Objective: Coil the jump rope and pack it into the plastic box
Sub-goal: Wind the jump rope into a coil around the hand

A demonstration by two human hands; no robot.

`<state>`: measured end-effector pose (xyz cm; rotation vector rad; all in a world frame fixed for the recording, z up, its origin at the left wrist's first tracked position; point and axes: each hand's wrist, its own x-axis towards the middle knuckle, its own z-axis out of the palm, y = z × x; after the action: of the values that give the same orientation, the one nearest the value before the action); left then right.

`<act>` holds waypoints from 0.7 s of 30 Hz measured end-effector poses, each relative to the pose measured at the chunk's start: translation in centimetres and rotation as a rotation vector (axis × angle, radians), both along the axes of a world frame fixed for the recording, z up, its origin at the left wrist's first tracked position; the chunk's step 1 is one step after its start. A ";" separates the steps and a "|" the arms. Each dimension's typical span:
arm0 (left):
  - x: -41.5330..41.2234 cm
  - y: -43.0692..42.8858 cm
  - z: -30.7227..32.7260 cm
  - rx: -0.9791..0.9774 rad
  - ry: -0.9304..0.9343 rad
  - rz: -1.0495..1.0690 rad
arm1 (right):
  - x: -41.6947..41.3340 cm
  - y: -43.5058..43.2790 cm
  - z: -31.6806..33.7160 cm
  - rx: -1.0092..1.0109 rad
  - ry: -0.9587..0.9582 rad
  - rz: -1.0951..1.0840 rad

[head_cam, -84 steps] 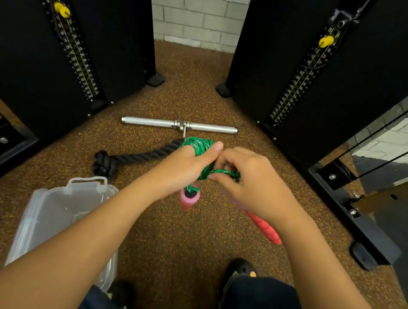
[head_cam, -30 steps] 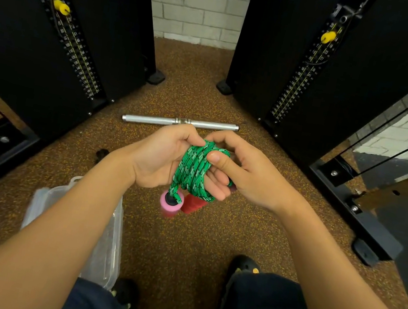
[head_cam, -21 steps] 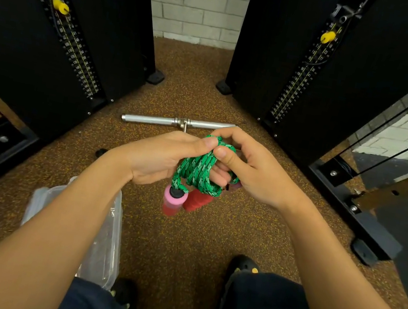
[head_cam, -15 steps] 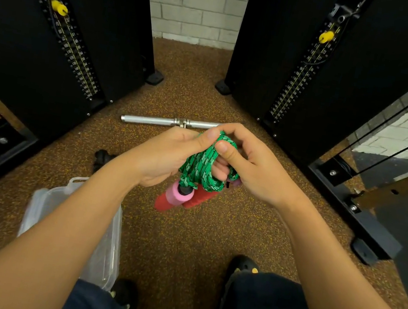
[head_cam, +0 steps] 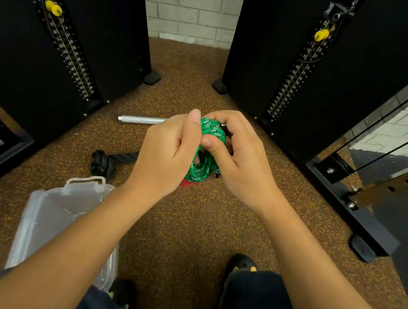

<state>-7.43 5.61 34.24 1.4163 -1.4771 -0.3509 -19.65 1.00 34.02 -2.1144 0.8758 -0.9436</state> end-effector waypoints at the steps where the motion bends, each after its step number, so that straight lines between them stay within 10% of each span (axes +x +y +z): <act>1: -0.1 0.0 0.0 -0.009 0.019 0.003 | 0.0 0.0 0.0 -0.013 0.002 -0.011; 8: 1.0 -1.5 -0.7 0.039 0.161 0.101 | -0.3 0.3 -0.5 0.072 0.054 -0.020; 15: 2.1 -1.2 -0.4 0.418 0.695 -0.290 | -0.5 -0.3 0.1 0.112 0.039 -0.046; 21: 5.8 0.8 -0.4 0.560 0.527 -0.391 | 0.7 -0.3 1.3 0.153 -0.005 -0.064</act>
<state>-1.65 6.38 33.81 1.2927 -1.2445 -1.3587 -18.91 0.67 35.29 -1.9635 0.9862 -0.8845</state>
